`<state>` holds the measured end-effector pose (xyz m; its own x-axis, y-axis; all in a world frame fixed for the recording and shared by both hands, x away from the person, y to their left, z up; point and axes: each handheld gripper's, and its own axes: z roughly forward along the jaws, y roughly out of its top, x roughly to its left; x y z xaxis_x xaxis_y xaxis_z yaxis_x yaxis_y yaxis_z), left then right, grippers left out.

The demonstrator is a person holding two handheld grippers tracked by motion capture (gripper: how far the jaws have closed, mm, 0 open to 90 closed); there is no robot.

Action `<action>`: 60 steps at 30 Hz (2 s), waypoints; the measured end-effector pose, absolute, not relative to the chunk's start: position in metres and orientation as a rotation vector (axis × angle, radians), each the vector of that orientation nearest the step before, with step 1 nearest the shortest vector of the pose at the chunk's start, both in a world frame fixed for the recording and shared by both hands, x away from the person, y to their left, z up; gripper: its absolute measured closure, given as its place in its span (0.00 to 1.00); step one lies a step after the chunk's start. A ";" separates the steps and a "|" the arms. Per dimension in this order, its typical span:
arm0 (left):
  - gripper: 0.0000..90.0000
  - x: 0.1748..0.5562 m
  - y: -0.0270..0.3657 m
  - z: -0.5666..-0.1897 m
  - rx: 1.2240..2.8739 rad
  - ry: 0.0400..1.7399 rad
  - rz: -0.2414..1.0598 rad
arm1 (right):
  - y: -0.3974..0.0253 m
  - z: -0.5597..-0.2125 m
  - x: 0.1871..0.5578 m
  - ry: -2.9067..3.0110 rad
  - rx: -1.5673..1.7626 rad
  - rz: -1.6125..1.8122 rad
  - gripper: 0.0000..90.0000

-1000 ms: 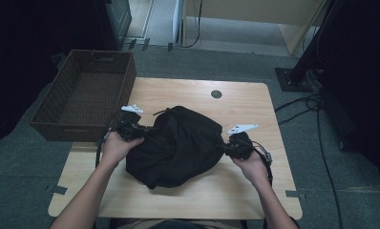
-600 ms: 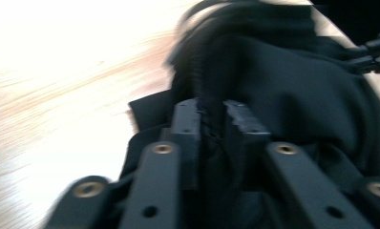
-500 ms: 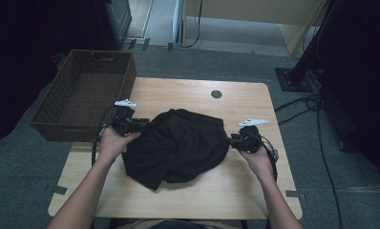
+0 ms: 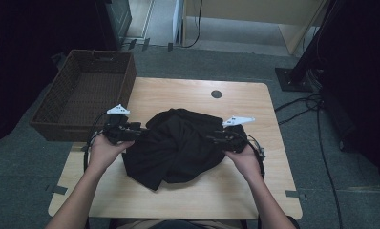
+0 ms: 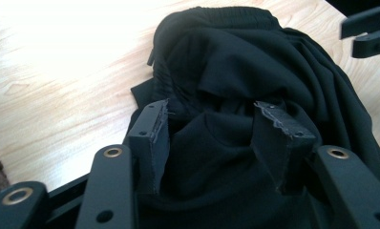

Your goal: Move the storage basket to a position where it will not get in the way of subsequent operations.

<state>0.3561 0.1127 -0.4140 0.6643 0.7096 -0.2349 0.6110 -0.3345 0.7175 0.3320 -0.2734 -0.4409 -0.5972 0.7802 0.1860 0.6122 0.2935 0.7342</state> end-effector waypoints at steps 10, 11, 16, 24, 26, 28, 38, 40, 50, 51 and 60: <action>0.46 0.333 0.111 -0.448 2.054 1.007 0.086 | -0.212 -0.443 0.341 2.425 1.174 1.231 0.34; 0.45 0.332 0.110 -0.451 2.056 1.000 0.080 | -0.206 -0.445 0.341 2.427 1.169 1.234 0.33; 0.44 0.328 0.106 -0.469 2.095 0.953 0.105 | -0.185 -0.460 0.346 2.461 1.185 1.175 0.26; 0.91 0.321 0.093 -0.488 2.272 0.930 0.082 | -0.176 -0.491 0.362 2.530 1.202 1.104 0.77; 0.98 0.318 0.093 -0.489 2.287 0.929 0.073 | -0.179 -0.493 0.368 2.525 1.214 1.125 0.90; 0.99 0.317 0.098 -0.488 2.254 0.955 0.045 | -0.184 -0.487 0.372 2.495 1.225 1.132 0.94; 0.99 0.293 0.123 -0.484 2.214 1.030 0.003 | -0.212 -0.457 0.422 2.384 1.243 1.033 0.95; 0.99 0.286 0.127 -0.485 2.217 1.041 -0.010 | -0.215 -0.457 0.435 2.358 1.268 1.000 0.95; 0.59 0.279 0.140 -0.464 2.067 1.050 0.023 | -0.225 -0.453 0.443 2.286 1.342 1.070 0.62; 0.58 0.279 0.139 -0.461 2.066 1.043 0.037 | -0.228 -0.446 0.439 2.278 1.340 1.097 0.61; 0.54 0.301 0.112 -0.446 2.068 0.981 0.052 | -0.235 -0.436 0.392 2.295 1.284 1.146 0.64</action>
